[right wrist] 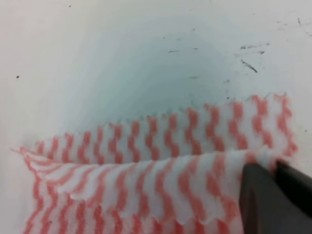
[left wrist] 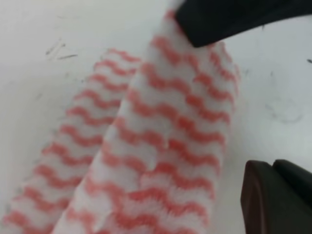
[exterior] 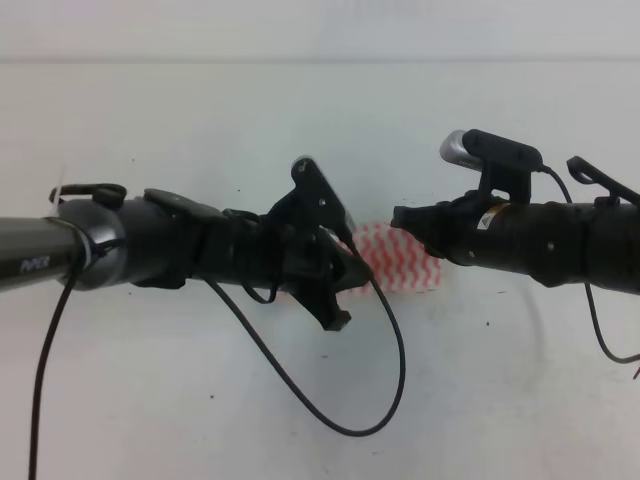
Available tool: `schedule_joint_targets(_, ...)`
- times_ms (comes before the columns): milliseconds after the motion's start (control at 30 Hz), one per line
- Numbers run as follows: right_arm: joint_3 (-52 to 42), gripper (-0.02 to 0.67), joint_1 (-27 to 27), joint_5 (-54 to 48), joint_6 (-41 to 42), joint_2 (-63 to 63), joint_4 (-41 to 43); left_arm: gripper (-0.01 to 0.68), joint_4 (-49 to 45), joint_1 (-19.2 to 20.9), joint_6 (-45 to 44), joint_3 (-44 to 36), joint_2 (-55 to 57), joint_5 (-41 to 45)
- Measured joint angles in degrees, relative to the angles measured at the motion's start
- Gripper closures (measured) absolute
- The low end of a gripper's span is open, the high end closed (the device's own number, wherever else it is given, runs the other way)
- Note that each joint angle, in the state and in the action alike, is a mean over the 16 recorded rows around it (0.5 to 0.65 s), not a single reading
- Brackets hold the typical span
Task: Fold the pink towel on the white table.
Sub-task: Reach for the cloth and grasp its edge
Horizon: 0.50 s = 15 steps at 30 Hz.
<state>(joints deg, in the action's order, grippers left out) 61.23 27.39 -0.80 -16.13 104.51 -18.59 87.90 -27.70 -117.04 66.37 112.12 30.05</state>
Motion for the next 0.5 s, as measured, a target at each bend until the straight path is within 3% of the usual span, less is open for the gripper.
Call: schedule_joint_targets(500,0.0,0.666,0.0,-0.2,0.0,0.0,0.0,0.676,5.5,0.0,-6.4,1.3,3.9,-0.8)
